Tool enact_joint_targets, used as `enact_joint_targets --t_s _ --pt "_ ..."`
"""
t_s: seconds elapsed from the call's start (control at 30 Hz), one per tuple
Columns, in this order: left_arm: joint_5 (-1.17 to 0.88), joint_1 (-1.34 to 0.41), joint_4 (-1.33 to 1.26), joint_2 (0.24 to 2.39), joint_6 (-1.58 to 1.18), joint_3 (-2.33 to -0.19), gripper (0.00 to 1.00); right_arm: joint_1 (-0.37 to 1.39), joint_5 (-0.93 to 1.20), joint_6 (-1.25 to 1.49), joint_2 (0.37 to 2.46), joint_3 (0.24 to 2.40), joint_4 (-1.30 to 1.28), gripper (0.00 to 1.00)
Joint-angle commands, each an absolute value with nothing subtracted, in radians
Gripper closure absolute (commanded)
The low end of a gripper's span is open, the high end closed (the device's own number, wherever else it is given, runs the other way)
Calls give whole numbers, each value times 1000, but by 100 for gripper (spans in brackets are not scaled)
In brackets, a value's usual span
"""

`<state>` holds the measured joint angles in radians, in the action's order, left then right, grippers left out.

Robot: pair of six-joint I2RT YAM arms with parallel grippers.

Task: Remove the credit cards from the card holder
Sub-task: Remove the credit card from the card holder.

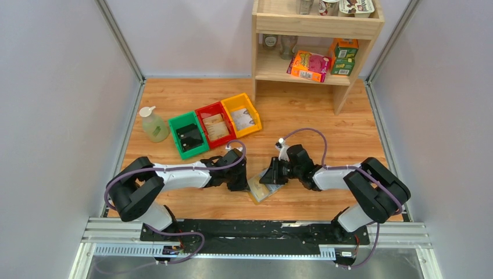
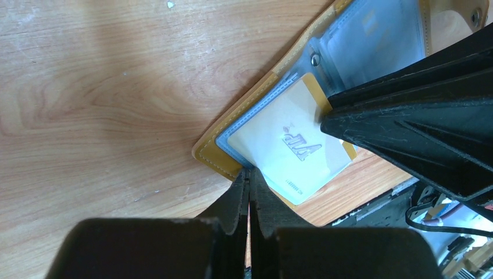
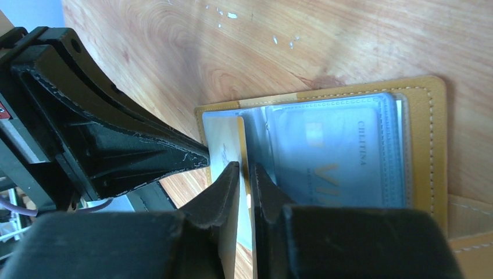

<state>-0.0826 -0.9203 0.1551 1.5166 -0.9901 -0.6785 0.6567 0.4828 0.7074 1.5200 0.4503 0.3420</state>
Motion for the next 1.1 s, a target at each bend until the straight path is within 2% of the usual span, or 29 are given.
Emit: enact_joint_targets --t_s 0.0,0.07,0.1,0.97,1.03,1.07 --pt "-25 -927 230 1594 -965 -647 100 632 574 750 1514 417 480 90" --pt "-28 -925 229 1600 -962 -650 100 623 581 750 1509 416 488 99" --pt "-31 -927 229 1604 -962 -650 100 620 583 750 1511 414 489 100" --pt "-75 -927 161 1583 -919 -649 100 457 629 675 1457 387 429 100" --pt "-72 -925 150 1551 -907 -658 94 462 632 680 1462 385 440 100" --pt "-72 -925 149 1540 -902 -666 87 462 629 680 1463 382 440 100"
